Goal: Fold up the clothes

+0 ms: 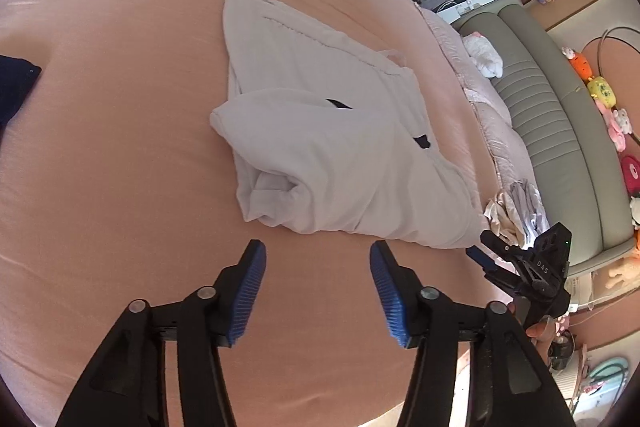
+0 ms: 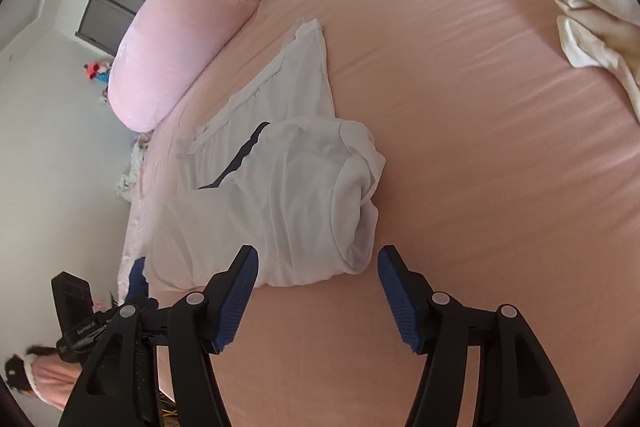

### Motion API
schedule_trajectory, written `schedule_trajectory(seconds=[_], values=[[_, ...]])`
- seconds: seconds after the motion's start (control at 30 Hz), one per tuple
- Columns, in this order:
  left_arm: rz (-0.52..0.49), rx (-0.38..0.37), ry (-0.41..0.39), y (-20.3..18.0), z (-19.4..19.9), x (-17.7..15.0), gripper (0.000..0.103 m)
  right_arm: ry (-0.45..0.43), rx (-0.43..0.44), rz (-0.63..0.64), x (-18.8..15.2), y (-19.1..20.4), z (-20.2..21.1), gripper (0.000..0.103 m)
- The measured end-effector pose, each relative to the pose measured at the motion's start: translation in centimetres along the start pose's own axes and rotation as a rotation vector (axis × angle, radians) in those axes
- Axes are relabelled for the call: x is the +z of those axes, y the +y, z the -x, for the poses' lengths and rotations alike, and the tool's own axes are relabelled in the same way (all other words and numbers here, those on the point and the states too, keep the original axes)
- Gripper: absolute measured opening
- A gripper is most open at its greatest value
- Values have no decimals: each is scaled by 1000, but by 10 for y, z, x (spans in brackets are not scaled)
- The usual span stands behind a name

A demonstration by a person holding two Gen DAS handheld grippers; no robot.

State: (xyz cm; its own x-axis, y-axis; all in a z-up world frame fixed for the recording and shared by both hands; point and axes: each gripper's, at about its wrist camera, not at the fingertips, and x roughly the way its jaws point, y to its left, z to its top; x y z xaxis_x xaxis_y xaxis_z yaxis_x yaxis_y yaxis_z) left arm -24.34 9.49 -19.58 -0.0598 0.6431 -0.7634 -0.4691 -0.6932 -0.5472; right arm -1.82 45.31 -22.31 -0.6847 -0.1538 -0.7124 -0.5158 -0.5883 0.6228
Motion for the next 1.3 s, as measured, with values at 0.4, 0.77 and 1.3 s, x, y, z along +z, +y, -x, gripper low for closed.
schedule_trajectory(seconds=[0.4, 0.77, 1.3], values=[[198, -97, 32, -3, -36, -25, 63, 23, 44, -135, -29, -3, -8, 81], [511, -261, -141, 26, -55, -33, 79, -38, 158, -262, -29, -6, -22, 94], [659, -400, -353, 39, -63, -29, 94, -85, 199, -295, -18, -2, -34, 103]])
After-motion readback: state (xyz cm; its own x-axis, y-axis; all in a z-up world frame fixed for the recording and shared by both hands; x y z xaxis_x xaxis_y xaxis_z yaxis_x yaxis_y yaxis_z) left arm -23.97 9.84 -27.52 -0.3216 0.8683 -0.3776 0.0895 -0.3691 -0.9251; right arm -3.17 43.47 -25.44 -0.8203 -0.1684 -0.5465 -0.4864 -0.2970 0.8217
